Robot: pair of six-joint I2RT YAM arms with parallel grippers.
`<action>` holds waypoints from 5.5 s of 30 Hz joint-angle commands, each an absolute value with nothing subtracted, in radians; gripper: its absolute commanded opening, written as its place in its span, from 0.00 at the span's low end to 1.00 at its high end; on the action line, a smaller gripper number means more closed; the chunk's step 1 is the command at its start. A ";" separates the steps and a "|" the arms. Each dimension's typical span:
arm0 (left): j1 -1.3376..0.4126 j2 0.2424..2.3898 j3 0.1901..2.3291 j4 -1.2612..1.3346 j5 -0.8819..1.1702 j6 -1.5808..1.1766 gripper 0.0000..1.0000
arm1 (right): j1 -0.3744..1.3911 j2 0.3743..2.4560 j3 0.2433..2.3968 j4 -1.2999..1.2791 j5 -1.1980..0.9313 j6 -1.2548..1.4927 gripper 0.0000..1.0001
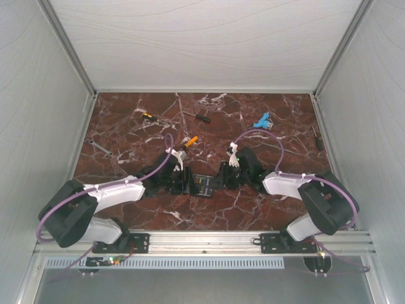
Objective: Snap on the fuse box
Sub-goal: Close the fuse box cover on the fuse box base.
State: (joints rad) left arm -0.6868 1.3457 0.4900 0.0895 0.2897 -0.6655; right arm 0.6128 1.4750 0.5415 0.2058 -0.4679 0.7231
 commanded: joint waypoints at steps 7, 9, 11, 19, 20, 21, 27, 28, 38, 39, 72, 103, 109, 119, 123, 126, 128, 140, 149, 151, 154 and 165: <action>-0.719 1.324 0.546 0.049 0.209 -0.655 0.62 | 0.619 1.452 0.520 0.210 -0.453 0.731 0.31; -0.719 1.309 0.557 0.024 0.179 -0.643 0.63 | 0.621 1.448 0.517 0.211 -0.454 0.732 0.31; -0.719 1.307 0.580 -0.007 0.148 -0.625 0.63 | 0.621 1.447 0.513 0.215 -0.453 0.734 0.31; -0.736 1.345 0.653 -0.036 0.123 -0.579 0.59 | 0.620 1.447 0.514 0.219 -0.453 0.738 0.31; -0.741 1.355 0.658 -0.034 0.120 -0.578 0.59 | 0.619 1.448 0.514 0.218 -0.453 0.738 0.31; -0.743 1.366 0.666 -0.033 0.120 -0.575 0.58 | 0.619 1.447 0.514 0.219 -0.453 0.740 0.32; -0.756 1.413 0.688 -0.029 0.123 -0.572 0.57 | 0.619 1.448 0.512 0.221 -0.455 0.741 0.32; -0.758 1.414 0.687 -0.028 0.124 -0.572 0.57 | 0.620 1.448 0.512 0.221 -0.457 0.741 0.32; -0.764 1.394 0.676 -0.035 0.125 -0.588 0.58 | 0.620 1.456 0.514 0.235 -0.472 0.746 0.32; -0.763 1.389 0.673 -0.032 0.131 -0.590 0.58 | 0.622 1.459 0.515 0.236 -0.472 0.746 0.32; -0.736 1.429 0.533 0.066 0.243 -0.647 0.45 | 0.654 1.522 0.550 0.175 -0.475 0.725 0.30; -0.719 1.142 0.430 0.086 0.226 -0.718 0.66 | 0.468 1.369 0.549 0.150 -0.594 0.634 0.43; -0.623 1.172 0.424 0.166 0.301 -0.710 0.64 | 0.459 1.466 0.631 0.208 -0.678 0.603 0.44; -0.552 1.343 0.417 0.317 0.424 -0.743 0.56 | 0.548 1.718 0.779 0.246 -0.753 0.562 0.40; -0.533 1.362 0.409 0.318 0.421 -0.737 0.53 | 0.566 1.770 0.798 0.245 -0.765 0.551 0.39; -0.529 1.389 0.411 0.313 0.414 -0.728 0.52 | 0.578 1.802 0.798 0.243 -0.765 0.546 0.38; -0.529 1.420 0.414 0.315 0.418 -0.722 0.50 | 0.583 1.822 0.792 0.245 -0.762 0.546 0.37; -0.583 1.566 0.326 0.422 0.486 -0.767 0.35 | 0.620 1.851 0.762 0.142 -0.663 0.481 0.34; -0.628 1.607 0.314 0.513 0.497 -0.813 0.29 | 0.630 1.817 0.750 0.115 -0.624 0.463 0.33; -0.629 1.552 0.316 0.482 0.473 -0.809 0.30 | 0.630 1.771 0.762 0.100 -0.597 0.451 0.34; -0.629 1.445 0.329 0.402 0.419 -0.792 0.34 | 0.624 1.678 0.778 0.067 -0.543 0.431 0.37; -0.587 1.050 0.345 0.151 0.214 -0.708 0.69 | 0.413 1.290 0.690 -0.045 -0.274 0.397 0.65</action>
